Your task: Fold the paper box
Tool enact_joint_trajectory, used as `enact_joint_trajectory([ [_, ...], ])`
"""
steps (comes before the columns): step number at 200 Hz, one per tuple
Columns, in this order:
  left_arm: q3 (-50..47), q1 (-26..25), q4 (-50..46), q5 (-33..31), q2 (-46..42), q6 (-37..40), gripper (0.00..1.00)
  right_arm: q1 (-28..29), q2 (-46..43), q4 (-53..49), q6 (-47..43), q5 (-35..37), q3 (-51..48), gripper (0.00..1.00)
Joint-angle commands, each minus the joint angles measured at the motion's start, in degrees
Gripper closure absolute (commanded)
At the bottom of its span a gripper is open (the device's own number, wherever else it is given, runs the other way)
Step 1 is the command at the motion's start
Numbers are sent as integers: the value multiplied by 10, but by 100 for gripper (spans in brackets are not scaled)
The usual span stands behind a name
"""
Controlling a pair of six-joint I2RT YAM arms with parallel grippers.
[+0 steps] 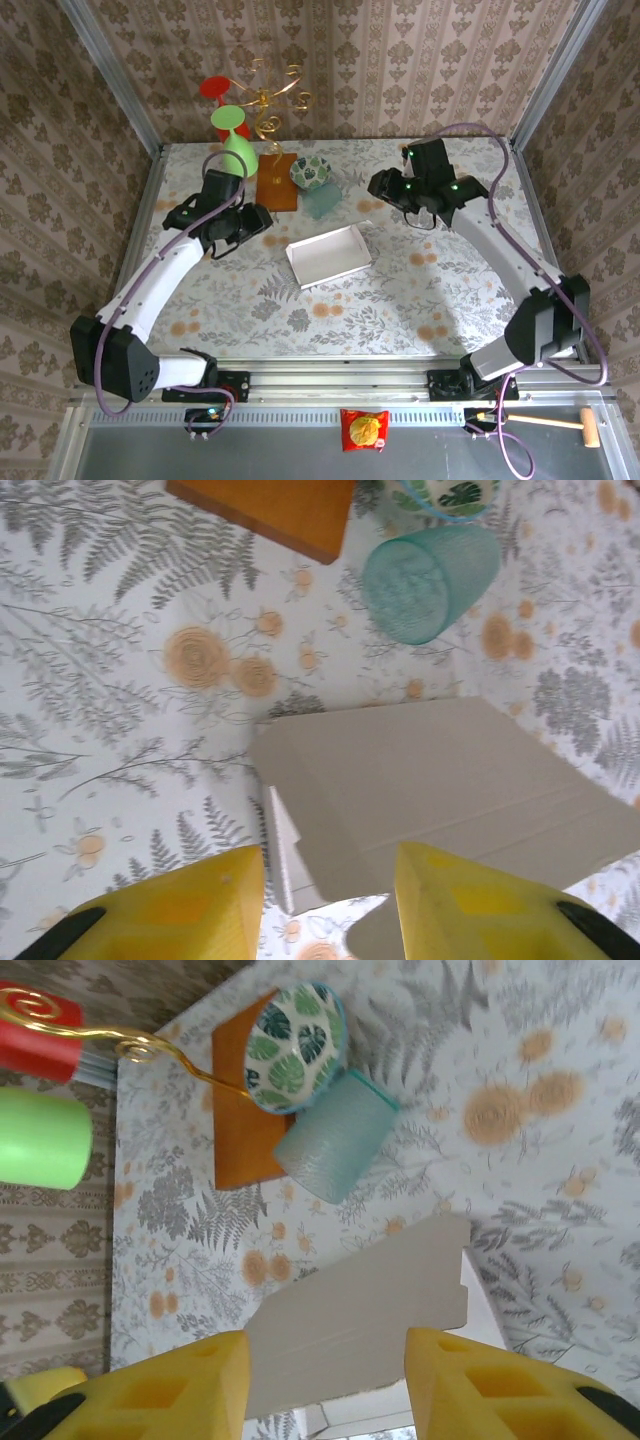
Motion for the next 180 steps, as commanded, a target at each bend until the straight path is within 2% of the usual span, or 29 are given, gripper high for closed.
enact_joint_trajectory([
  [1, -15, 4, -20, -14, -13, 27, 61, 12, 40, -107, -15, 63, 51, 58],
  [14, -20, 3, -8, -4, -14, 38, 61, 36, 53, -146, 79, 41, 68, 59],
  [26, -24, 1, 1, -3, -17, 57, 63, 67, 42, -151, 197, 33, 40, 59],
  [48, -33, -4, 20, -7, -17, 126, 67, 125, 5, -47, 425, 48, -35, 55],
  [68, -44, -9, 33, -3, -11, 175, 67, 144, 29, -23, 531, 56, -19, 52],
  [86, -56, -19, 54, -5, -12, 204, 67, 149, 61, -38, 591, 61, -3, 51],
  [112, -82, -30, 81, -13, -19, 214, 67, 148, 93, 24, 643, 75, -17, 51],
  [143, -108, -34, 92, -14, -32, 221, 65, 149, 139, 48, 653, 81, 3, 52],
  [180, -143, -34, 106, 1, -57, 250, 63, 148, 181, 49, 690, 85, 29, 71],
])
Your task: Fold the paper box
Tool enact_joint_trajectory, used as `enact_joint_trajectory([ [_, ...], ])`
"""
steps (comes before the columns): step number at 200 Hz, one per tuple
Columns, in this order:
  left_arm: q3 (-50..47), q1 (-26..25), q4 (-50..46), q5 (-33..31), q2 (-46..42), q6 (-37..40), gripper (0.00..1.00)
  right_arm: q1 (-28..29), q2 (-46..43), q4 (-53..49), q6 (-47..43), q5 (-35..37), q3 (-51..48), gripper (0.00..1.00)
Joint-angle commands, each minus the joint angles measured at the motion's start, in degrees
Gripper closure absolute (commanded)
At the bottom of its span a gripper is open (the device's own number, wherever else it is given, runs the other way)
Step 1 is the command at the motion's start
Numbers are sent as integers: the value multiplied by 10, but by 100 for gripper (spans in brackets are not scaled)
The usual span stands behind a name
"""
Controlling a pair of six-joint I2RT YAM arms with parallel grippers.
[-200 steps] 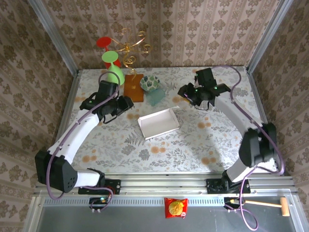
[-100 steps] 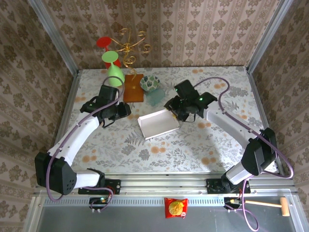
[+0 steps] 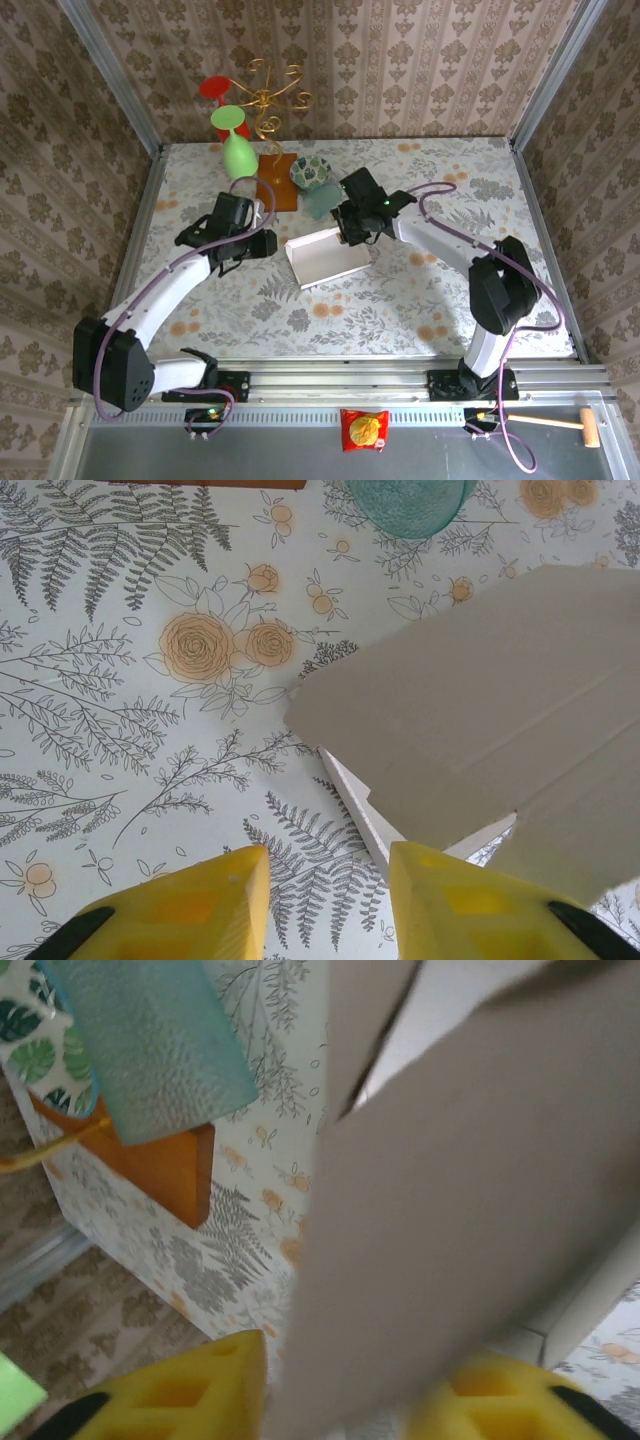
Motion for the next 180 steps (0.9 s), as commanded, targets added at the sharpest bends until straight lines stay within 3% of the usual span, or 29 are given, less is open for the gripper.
enact_joint_trajectory([
  [1, -21, -2, 22, 8, -25, 36, 63, -2, 20, 1, 46, 30, 36, 72],
  [33, -43, 29, 53, 36, -37, -4, 60, -14, 14, -70, 43, 51, 80, 100],
  [57, -44, 96, 78, 95, -32, -141, 62, -31, -16, -86, 43, 39, 60, 100],
  [74, -32, 110, 103, 125, -21, -249, 64, -39, -42, -91, 50, 42, 39, 100],
  [99, -14, 102, 157, 153, 9, -403, 66, -49, -54, -88, 54, 33, 24, 100],
  [142, 40, 55, 161, 138, 64, -586, 64, -52, -50, -92, 42, 19, 35, 100],
  [180, 58, 42, 190, 115, 96, -672, 62, -52, -51, -84, 35, 9, 27, 100],
])
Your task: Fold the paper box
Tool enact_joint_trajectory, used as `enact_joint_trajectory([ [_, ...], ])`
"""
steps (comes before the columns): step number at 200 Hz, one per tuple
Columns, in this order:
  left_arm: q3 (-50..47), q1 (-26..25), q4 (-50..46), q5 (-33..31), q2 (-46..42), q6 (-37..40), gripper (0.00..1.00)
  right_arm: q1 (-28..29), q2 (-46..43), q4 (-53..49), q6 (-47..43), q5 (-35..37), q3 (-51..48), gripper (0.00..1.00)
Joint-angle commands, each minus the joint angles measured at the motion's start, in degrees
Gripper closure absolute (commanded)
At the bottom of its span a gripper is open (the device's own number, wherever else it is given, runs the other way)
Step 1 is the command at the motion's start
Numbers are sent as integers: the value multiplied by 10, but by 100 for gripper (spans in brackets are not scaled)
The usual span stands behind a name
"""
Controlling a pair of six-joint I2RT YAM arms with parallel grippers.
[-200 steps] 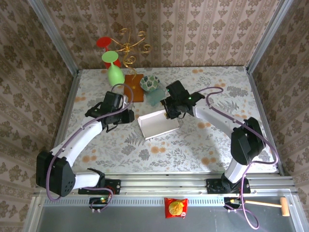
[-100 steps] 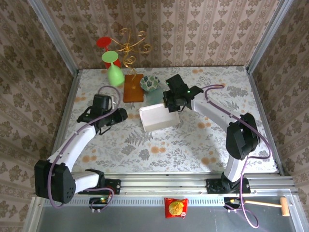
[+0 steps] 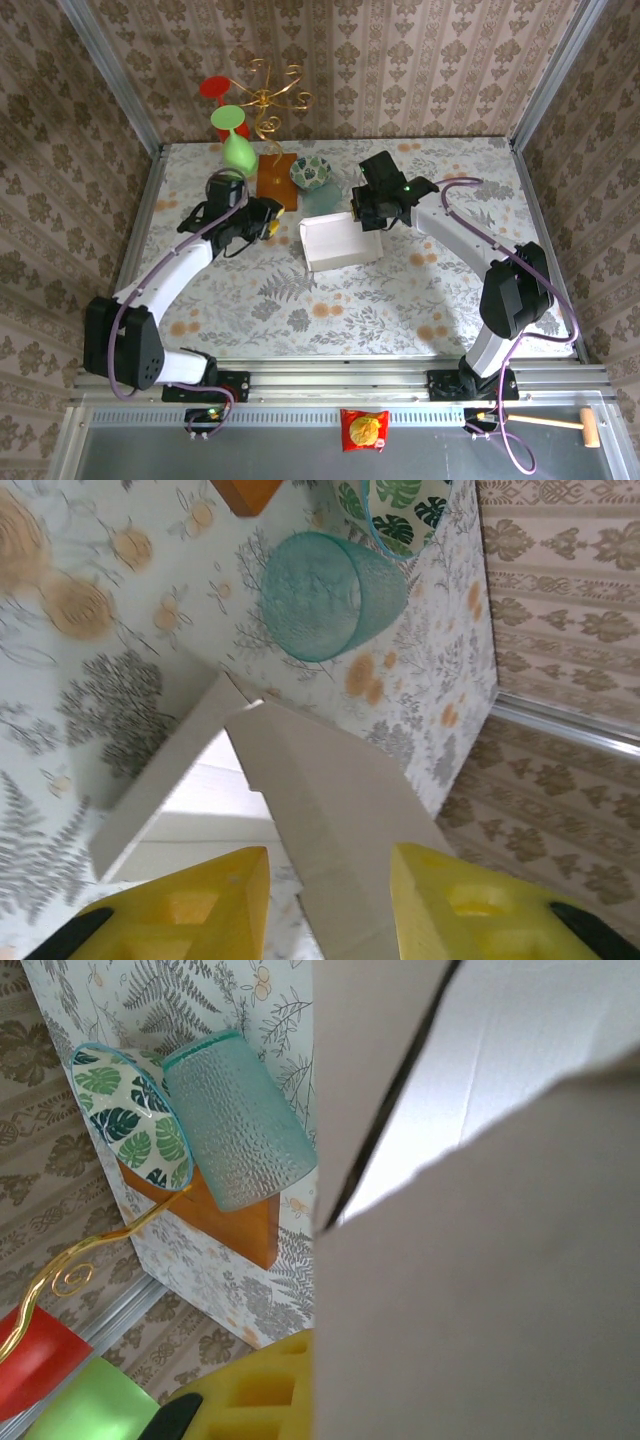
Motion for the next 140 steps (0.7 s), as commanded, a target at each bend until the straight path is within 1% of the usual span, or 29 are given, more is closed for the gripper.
enact_joint_trajectory([
  [1, 25, -2, 25, -10, 24, -107, 62, -1, -9, -16, 0, -3, -7, 100],
  [20, 18, -17, 67, 10, 47, -154, 62, -2, -9, -2, 0, -10, -15, 100],
  [37, 14, -29, 88, 15, 60, -170, 61, -2, -8, 1, -3, -16, -15, 100],
  [65, 15, -35, 94, 21, 70, -171, 61, -3, -10, 10, -3, -18, -21, 100],
  [105, 18, -32, 71, 35, 65, -156, 61, -8, -10, 20, -12, -24, -25, 100],
  [140, 4, -16, 38, 47, 44, -137, 60, -12, -11, 26, -20, -28, -29, 100],
])
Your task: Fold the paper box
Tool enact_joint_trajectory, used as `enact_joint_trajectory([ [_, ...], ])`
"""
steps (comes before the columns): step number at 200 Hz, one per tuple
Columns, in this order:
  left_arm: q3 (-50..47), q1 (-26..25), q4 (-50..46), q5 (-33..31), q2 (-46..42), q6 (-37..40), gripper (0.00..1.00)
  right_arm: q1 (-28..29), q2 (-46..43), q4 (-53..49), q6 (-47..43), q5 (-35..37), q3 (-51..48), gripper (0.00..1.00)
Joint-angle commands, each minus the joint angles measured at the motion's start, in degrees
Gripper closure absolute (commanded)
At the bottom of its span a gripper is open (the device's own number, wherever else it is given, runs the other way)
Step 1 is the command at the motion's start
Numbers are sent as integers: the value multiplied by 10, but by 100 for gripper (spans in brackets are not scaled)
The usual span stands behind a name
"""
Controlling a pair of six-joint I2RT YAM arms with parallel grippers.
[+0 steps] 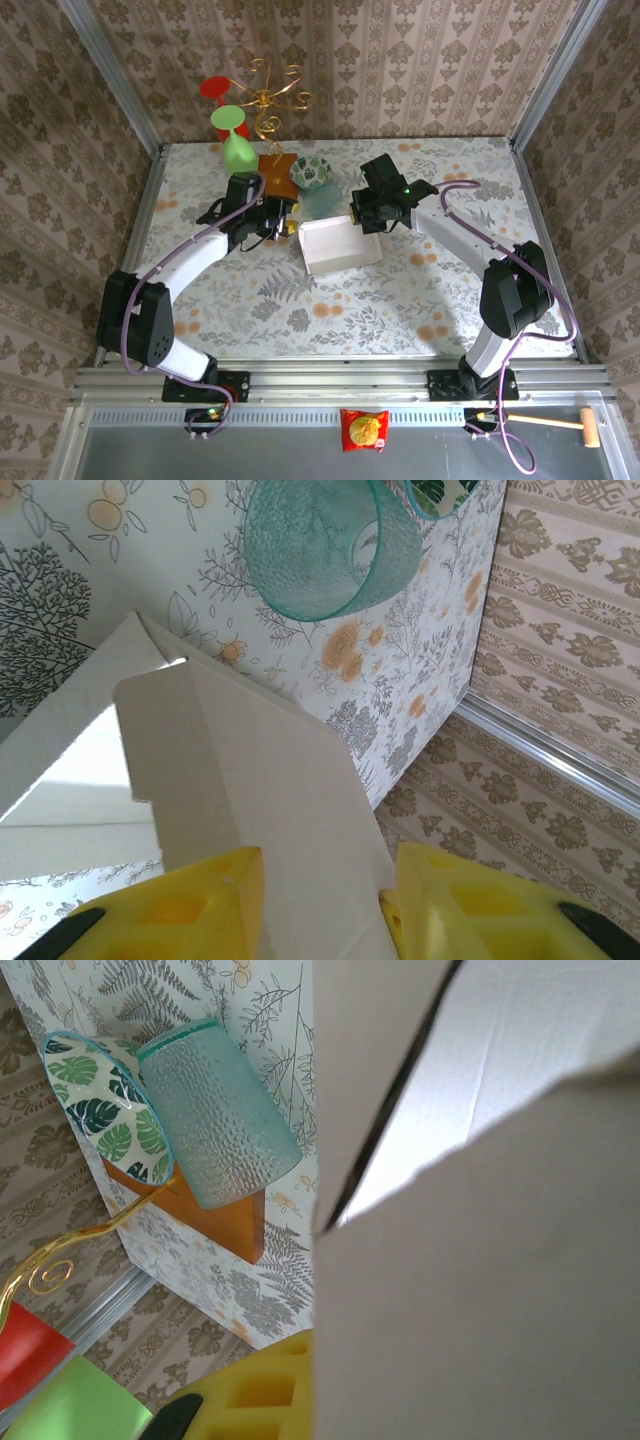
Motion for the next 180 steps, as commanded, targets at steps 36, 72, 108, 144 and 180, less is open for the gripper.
enact_joint_trajectory([
  [36, -14, 20, -18, 25, -22, -2, 60, -4, -7, 25, -12, -15, -11, 100],
  [72, 2, 16, 1, 29, 2, -3, 60, -3, -5, 26, -14, -17, -9, 100],
  [108, -2, 4, 8, 33, 5, -11, 60, -3, -5, 35, -13, -20, -13, 100],
  [144, -12, -6, 21, 31, 6, -24, 60, -4, -2, 43, -13, -24, -15, 100],
  [180, -11, -7, 39, 31, 19, -34, 60, -3, 3, 47, -15, -33, -12, 100],
])
